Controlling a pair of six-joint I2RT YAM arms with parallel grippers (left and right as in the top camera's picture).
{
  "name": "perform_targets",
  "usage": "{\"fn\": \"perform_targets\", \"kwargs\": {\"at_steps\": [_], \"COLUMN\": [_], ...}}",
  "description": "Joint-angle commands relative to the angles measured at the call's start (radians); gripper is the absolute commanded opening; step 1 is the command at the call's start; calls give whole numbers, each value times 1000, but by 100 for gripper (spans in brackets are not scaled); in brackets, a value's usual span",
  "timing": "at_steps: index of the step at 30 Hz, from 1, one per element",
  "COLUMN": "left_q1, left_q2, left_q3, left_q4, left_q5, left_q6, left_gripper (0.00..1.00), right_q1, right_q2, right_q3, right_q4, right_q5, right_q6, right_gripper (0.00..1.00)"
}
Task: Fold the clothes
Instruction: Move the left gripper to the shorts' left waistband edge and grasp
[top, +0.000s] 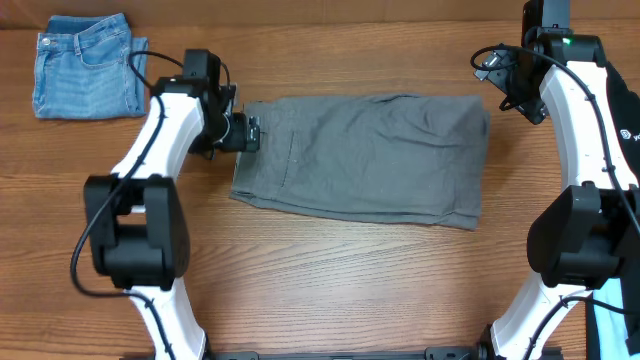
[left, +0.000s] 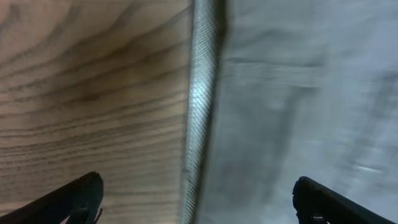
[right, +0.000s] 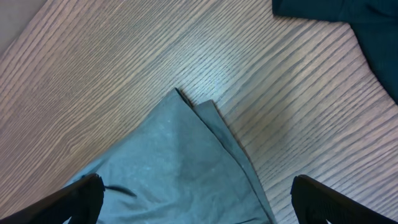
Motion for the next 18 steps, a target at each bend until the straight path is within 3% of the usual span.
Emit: {"fn": "perform_targets", "kwargs": {"at_steps": [1, 5, 17, 18], "left_q1": [-48, -93, -112, -112], "left_q2": [55, 99, 135, 135], "left_q3": [21, 21, 19, 19], "left_q4": [6, 34, 84, 88], "left_q5": [-126, -182, -171, -171], "left_q6": [39, 39, 38, 39], "left_gripper": [100, 100, 100, 90], "right_q1": [-2, -2, -2, -1], "right_q2": [-16, -16, -16, -16], "right_q3": [20, 20, 20, 20], "right_q4": [2, 2, 2, 2], "right_q5": [0, 0, 0, 0], "right_q6": [4, 4, 4, 4], "right_gripper": [100, 100, 100, 100]}}
